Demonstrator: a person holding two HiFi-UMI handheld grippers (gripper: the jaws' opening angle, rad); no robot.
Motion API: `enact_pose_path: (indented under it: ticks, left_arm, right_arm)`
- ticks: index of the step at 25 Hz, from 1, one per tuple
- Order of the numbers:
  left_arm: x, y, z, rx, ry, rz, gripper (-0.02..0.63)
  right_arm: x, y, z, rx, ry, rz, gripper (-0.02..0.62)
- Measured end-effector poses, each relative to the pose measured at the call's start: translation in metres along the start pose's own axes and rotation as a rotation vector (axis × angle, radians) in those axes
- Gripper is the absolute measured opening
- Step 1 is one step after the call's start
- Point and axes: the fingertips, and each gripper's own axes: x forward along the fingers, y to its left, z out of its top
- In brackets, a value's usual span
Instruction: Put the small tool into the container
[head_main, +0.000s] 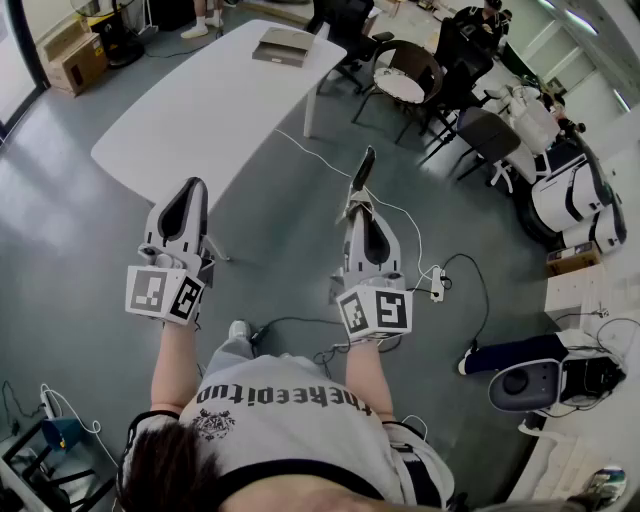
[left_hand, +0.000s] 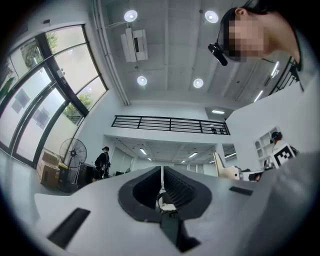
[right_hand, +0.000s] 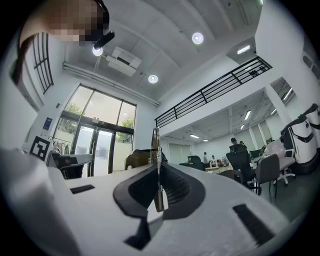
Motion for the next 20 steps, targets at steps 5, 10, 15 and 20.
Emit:
enact_pose_path:
  ticks: [5,10,15,20]
  left_arm:
    - [0.005,0.01,0.001,-0.003,0.0,0.002,0.018]
    - [0.008,0.02,0.0,-0.006,-0.005,-0.008,0.018]
    - [0.015,0.03,0.001,-0.009,-0.012,-0.024,0.018]
    - [0.023,0.049,0.003,-0.013,-0.02,-0.048,0.018]
  right_arm:
    - [0.01,0.005,0.001,0.002,-0.006,0.0,0.002]
    - [0.017,0.012,-0.001,-0.004,-0.007,-0.005,0.002]
    - [0.026,0.016,-0.003,-0.007,-0.012,-0.024,0.003]
    - [0.038,0.027,-0.008,-0.011,-0.021,-0.043,0.003]
